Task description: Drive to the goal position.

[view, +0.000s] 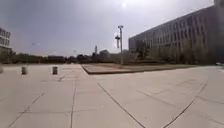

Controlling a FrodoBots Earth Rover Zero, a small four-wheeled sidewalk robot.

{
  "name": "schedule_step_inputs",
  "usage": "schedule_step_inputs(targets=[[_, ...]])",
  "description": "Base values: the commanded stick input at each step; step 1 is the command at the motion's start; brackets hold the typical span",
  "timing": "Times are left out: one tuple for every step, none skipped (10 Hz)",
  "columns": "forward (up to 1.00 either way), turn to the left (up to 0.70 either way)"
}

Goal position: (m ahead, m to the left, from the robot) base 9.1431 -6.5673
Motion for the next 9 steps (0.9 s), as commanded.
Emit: schedule_step_inputs(targets=[[0.7, -0.35], [0.7, -0.35], [0.7, -0.35], [0.7, -0.35], [0.7, -0.35], [0.7, -0.35], [0.7, -0.35], [0.7, -0.35], [0.7, -0.35]])
